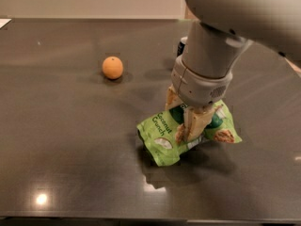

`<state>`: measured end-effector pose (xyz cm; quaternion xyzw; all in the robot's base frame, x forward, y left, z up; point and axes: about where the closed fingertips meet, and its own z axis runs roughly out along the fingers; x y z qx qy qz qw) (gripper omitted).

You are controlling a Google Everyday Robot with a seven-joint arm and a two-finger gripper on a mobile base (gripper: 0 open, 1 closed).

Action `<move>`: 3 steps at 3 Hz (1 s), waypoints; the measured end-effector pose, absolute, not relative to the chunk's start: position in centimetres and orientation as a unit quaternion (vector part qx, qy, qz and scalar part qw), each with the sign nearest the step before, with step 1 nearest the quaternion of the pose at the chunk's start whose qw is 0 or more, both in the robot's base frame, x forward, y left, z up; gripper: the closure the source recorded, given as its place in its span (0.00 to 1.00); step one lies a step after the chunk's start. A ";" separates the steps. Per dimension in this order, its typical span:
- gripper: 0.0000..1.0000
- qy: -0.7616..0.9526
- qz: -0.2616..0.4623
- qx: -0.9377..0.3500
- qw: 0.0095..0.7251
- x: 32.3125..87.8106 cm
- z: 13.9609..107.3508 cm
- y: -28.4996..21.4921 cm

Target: Pick green rice chip bag

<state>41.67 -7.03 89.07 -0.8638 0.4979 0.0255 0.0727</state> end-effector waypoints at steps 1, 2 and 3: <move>1.00 0.446 0.019 -0.892 0.074 42.1 91.7 -6.5; 1.00 0.398 -0.009 -0.911 0.107 43.9 97.2 -4.8; 1.00 0.397 -0.018 -0.910 0.120 44.3 97.6 -4.3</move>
Offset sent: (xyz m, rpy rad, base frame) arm 0.0049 0.0091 0.0790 -0.0305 -0.0276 0.2788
